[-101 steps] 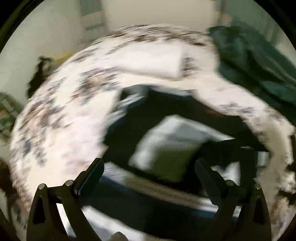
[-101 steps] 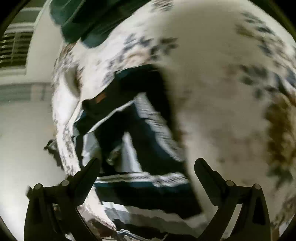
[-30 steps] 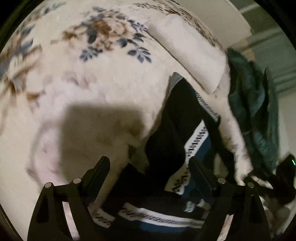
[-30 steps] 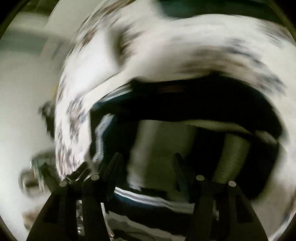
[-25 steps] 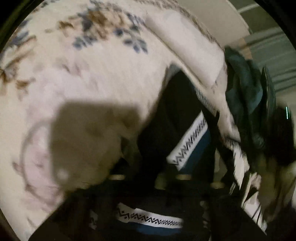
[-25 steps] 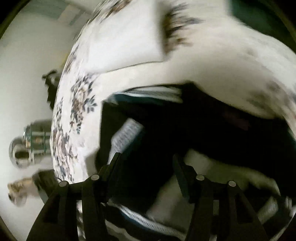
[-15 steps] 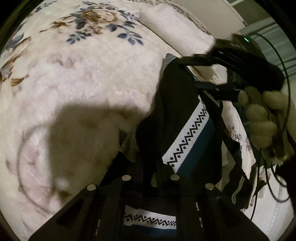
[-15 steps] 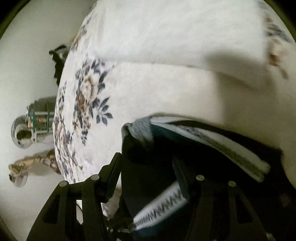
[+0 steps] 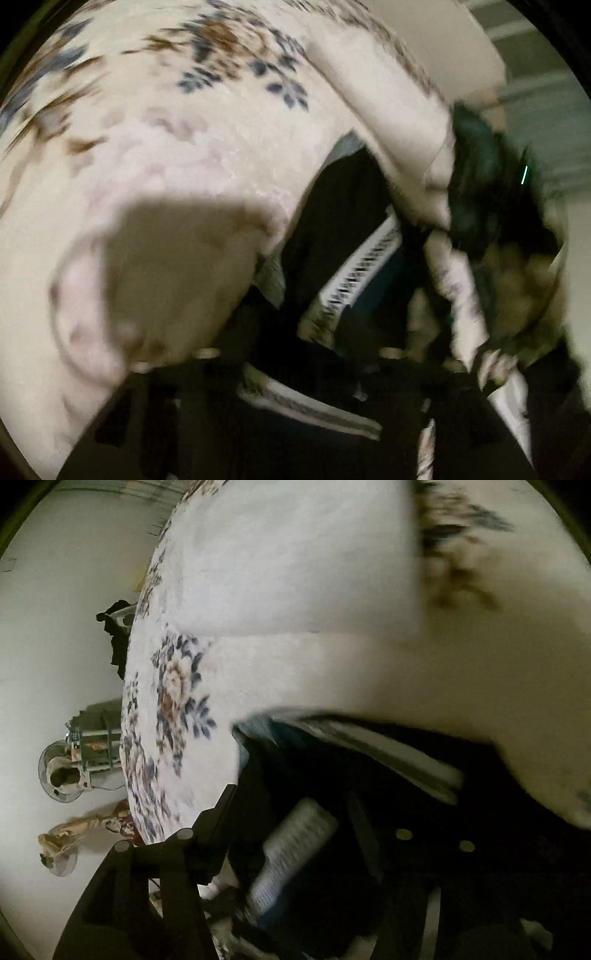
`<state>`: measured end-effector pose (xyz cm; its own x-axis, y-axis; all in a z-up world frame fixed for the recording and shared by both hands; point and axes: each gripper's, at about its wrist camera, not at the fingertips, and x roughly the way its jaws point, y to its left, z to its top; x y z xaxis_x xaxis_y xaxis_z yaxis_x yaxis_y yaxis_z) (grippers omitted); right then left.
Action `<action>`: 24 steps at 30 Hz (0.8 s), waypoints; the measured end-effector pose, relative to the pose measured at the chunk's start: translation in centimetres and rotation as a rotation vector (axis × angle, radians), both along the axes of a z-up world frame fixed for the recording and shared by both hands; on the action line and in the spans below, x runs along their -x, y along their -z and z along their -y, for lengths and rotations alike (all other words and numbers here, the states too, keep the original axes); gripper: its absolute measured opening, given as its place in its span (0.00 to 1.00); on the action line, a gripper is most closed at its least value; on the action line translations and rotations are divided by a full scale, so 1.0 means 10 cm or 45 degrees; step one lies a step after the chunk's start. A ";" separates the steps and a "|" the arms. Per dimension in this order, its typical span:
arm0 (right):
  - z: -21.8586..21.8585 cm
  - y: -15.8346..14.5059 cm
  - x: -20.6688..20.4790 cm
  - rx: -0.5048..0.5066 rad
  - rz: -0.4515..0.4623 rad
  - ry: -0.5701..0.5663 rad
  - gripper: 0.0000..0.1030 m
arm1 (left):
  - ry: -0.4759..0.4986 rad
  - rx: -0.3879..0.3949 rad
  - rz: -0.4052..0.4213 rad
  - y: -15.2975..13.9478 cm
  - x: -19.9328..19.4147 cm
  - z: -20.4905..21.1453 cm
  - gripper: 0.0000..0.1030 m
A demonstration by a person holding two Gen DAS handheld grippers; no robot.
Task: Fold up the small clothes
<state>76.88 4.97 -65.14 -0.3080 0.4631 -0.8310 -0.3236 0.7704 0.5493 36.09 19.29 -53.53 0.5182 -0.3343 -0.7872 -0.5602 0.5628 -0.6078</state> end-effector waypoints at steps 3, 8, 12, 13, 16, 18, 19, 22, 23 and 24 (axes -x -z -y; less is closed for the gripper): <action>0.21 0.13 0.13 0.063 -0.017 -0.086 0.60 | -0.084 0.180 0.042 0.05 0.06 0.07 0.57; 0.32 0.39 0.33 0.109 -0.032 -0.165 0.60 | -0.152 0.327 0.039 0.36 -0.16 0.29 0.53; 0.35 0.42 0.35 0.092 0.047 -0.109 0.03 | -0.129 0.200 -0.001 0.42 -0.29 0.37 0.04; 0.38 0.40 0.32 0.081 0.069 -0.077 0.03 | -0.133 0.179 0.002 0.41 -0.27 0.36 0.04; 0.40 0.39 0.28 0.091 0.110 -0.025 0.03 | -0.093 0.135 -0.005 0.41 -0.24 0.40 0.04; 0.37 0.40 0.30 0.110 0.084 -0.060 0.03 | -0.055 0.104 -0.017 0.37 -0.25 0.39 0.06; 0.39 0.39 0.29 0.122 0.059 -0.058 0.04 | -0.029 0.081 -0.040 0.36 -0.26 0.40 0.08; 0.54 0.23 0.29 0.128 0.024 0.024 0.37 | 0.075 -0.091 -0.091 0.16 -0.37 0.44 0.10; 0.64 0.12 0.30 0.114 0.027 0.080 0.49 | 0.116 -0.170 -0.110 0.08 -0.41 0.47 0.18; 0.81 -0.04 0.33 0.091 0.037 0.157 0.63 | 0.159 -0.265 -0.131 0.00 -0.44 0.50 0.24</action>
<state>73.59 -3.11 -64.70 -0.2276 0.4353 -0.8710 -0.2387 0.8423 0.4833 40.46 14.29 -53.51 0.3971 -0.2158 -0.8920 -0.5314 0.7384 -0.4152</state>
